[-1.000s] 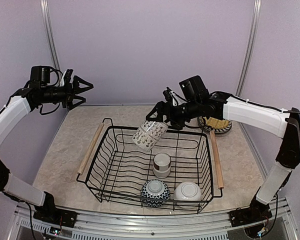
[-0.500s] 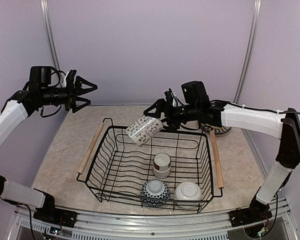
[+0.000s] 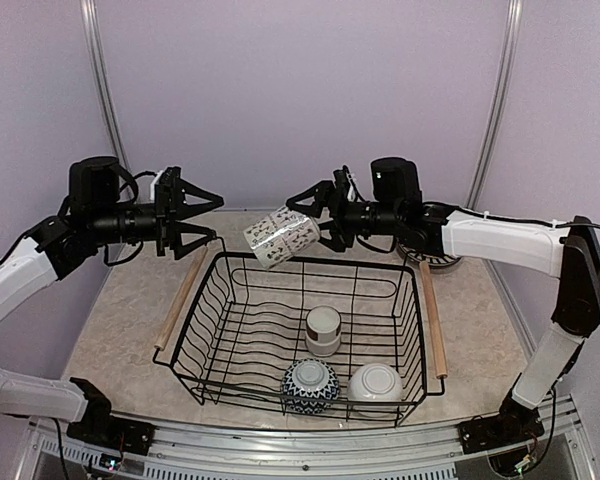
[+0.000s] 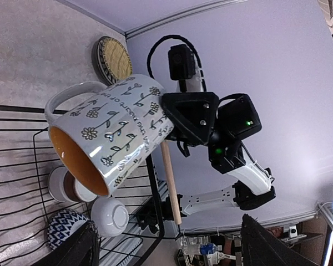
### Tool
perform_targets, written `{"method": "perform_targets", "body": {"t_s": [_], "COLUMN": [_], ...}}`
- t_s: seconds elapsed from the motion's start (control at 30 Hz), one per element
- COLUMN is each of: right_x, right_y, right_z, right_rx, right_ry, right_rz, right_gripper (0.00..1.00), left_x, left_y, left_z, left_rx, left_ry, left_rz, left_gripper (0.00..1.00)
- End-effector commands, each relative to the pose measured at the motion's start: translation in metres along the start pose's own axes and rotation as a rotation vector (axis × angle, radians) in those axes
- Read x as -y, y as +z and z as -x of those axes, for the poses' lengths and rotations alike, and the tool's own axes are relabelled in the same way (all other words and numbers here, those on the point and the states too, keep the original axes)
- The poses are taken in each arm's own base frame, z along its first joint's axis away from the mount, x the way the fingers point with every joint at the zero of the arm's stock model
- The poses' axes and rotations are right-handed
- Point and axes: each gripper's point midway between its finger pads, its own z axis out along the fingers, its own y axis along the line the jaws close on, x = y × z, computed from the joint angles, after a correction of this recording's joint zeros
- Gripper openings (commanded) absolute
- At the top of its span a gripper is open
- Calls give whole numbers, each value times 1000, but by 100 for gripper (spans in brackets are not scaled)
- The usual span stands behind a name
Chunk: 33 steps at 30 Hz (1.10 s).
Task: Unload the mixed dishes from the dish rack
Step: Pass from the right arm to the left
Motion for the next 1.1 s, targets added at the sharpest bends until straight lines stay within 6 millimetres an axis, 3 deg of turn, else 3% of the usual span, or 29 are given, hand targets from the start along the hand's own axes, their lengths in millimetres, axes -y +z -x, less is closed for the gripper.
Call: {"method": "perform_targets", "body": {"t_s": [0.0, 0.33, 0.5, 0.87, 1.07], "right_x": [-60, -70, -74, -77, -81], "right_y": [-15, -16, -16, -20, -22], "right_z": [23, 23, 21, 17, 13], "right_rx": [76, 80, 77, 96, 92], "right_ry": [-62, -53, -35, -6, -7], "right_rz": [195, 272, 311, 390, 451], "right_gripper": [0, 0, 0, 0, 0], "left_x": [-7, -9, -4, 8, 30], "left_y": [16, 63, 77, 87, 82], "left_z": [5, 7, 11, 14, 18], "left_rx": [31, -6, 3, 30, 51], "left_ry": [-38, -48, -36, 17, 66], "left_rz": [-9, -73, -111, -160, -226], "left_gripper": [82, 69, 56, 26, 15]}}
